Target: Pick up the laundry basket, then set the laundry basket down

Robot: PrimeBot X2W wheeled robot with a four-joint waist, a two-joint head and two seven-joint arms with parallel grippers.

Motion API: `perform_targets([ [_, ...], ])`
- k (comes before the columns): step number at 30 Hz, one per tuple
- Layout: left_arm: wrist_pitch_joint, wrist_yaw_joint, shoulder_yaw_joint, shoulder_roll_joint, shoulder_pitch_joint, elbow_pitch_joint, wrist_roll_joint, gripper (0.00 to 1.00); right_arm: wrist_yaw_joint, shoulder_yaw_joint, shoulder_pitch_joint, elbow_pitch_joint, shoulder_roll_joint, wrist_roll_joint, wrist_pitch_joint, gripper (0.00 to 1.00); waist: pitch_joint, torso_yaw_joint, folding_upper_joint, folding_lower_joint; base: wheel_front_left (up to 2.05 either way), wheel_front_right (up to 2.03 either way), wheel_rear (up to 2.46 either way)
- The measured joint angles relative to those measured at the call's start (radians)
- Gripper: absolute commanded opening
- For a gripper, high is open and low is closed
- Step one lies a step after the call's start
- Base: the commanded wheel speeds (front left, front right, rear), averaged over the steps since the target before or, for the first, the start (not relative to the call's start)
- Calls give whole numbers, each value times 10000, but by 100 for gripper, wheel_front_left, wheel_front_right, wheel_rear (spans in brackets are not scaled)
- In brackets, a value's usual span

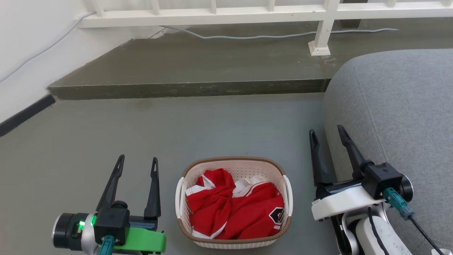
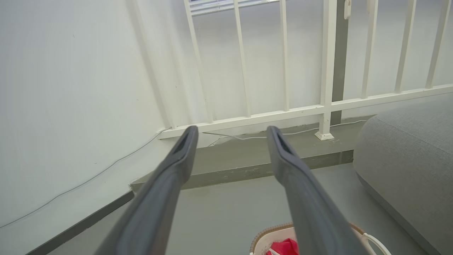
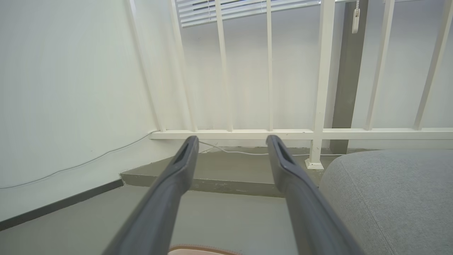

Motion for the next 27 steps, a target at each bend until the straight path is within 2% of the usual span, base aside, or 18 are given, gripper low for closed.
perform_targets([
  [27,0,2,17,-10,20,349,-232,100,-10,-35,43,-10,-10,6,-10,100,161,13,0,0,0,0,0],
])
